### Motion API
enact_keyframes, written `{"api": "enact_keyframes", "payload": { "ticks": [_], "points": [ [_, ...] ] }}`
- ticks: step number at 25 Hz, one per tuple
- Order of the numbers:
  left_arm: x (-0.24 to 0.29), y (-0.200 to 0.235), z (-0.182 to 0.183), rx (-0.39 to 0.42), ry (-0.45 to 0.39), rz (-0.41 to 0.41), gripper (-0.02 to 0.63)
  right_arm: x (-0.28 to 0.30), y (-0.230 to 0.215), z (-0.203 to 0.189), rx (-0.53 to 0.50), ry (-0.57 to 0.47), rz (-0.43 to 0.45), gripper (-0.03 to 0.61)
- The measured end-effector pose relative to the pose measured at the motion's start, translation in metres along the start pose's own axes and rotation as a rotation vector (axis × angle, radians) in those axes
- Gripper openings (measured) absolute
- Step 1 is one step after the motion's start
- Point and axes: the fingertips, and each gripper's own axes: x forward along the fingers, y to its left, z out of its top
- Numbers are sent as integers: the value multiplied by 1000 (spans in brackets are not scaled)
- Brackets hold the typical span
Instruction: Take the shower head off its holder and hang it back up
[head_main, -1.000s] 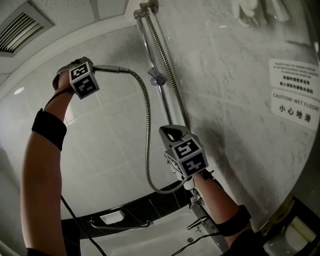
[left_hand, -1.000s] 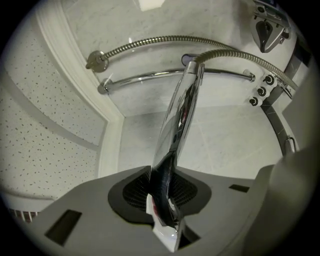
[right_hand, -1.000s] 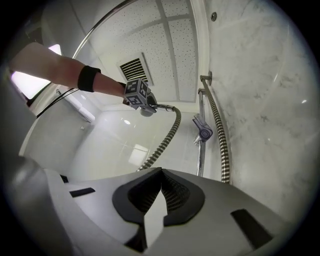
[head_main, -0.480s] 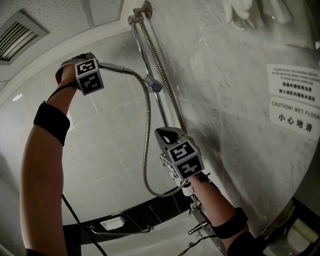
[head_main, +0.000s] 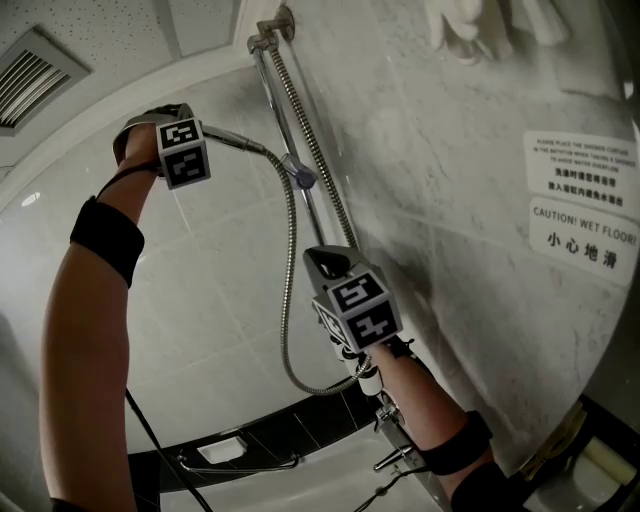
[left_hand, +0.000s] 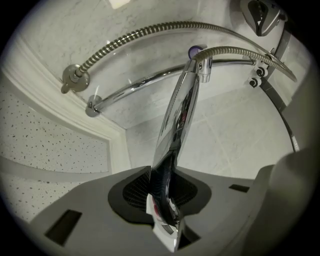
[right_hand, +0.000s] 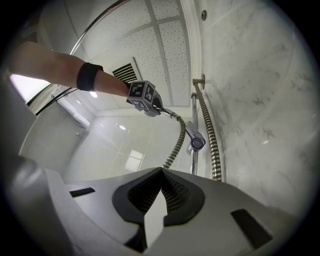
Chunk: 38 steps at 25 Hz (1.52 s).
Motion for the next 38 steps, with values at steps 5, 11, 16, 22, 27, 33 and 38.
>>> {"api": "enact_keyframes", "payload": {
  "ticks": [5,11,16,22,27,33,38],
  "points": [
    [-1,11,1,35,19,20,78,0,5,7,-13,-13,12,0],
    [-4,17,20,122,22,53,78,-2,2,8,-17,-16,5,0],
    [-7,16,38,173,16,64,78,-5,1,4,-17,-5,2,0],
    [-10,18,50,208,20,86,78,-6,-3,0,-11,-1,-5,0],
    [-17,21,53,237,21,114,78,-2,-4,-6,-2,7,-4,0],
    [-23,19,75,288,9,159,80,2,0,-10,12,8,3,0],
    [-26,16,82,297,6,181,78,5,3,-14,15,13,8,0]
  ]
}}
